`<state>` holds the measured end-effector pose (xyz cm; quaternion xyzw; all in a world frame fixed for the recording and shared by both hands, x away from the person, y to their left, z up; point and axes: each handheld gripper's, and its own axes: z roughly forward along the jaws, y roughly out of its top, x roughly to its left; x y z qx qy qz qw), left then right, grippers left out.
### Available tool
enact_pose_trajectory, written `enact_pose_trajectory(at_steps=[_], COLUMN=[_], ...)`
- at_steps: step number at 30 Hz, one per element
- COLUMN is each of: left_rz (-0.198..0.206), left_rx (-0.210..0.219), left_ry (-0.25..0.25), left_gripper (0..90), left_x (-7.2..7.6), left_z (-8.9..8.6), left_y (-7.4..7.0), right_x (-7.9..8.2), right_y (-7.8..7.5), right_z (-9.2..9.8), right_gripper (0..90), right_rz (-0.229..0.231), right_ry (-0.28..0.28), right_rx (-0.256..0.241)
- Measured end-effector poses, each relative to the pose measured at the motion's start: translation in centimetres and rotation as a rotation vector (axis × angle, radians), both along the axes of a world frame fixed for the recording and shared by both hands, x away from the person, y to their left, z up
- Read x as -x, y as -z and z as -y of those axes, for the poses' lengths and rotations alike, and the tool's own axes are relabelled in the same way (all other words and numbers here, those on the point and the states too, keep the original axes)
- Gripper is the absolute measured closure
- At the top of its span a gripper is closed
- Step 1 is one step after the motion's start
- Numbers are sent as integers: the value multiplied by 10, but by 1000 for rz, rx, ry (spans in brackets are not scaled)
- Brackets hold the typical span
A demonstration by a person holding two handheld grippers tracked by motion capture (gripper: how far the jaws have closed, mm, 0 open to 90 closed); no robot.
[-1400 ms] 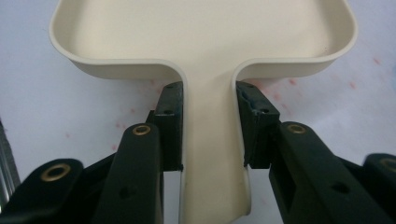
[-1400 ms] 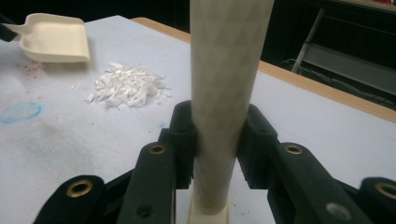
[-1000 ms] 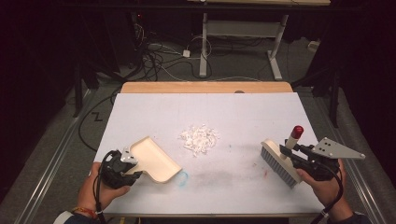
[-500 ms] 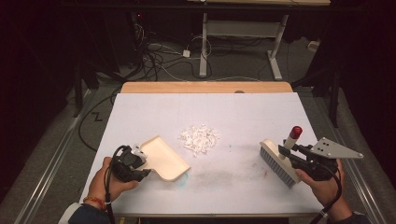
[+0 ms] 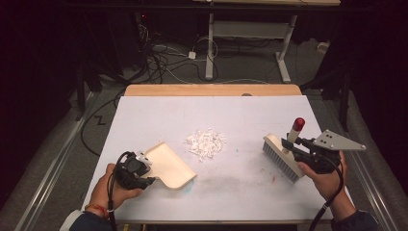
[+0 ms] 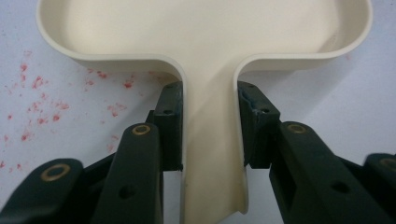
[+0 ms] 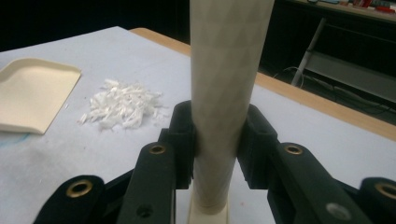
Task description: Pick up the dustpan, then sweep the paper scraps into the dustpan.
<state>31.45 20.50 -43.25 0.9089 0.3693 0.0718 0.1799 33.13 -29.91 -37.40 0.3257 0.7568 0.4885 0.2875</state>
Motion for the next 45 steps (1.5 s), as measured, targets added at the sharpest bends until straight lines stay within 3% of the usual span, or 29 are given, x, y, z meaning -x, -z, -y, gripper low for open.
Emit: enact_pose_trajectory(at_steps=[14, 32, 40, 45], left_rz=[2, -9, -14, -17], left_rx=[5, -1, -11, -7], left_ry=[15, 14, 15, 17], left_gripper=[631, 631, 631, 631], left_x=[1, 1, 2, 2], left_z=[-2, -1, 0, 0], left_y=[4, 7, 6, 6], right_x=[-47, -74, -93, -105], right_y=[-6, -2, -3, -5], right_z=[-18, -32, -57, -72], right_gripper=[706, 707, 707, 707], right_rz=[10, 12, -4, 15], right_ry=[18, 23, -9, -8], right_rx=[-4, 1, 12, 5])
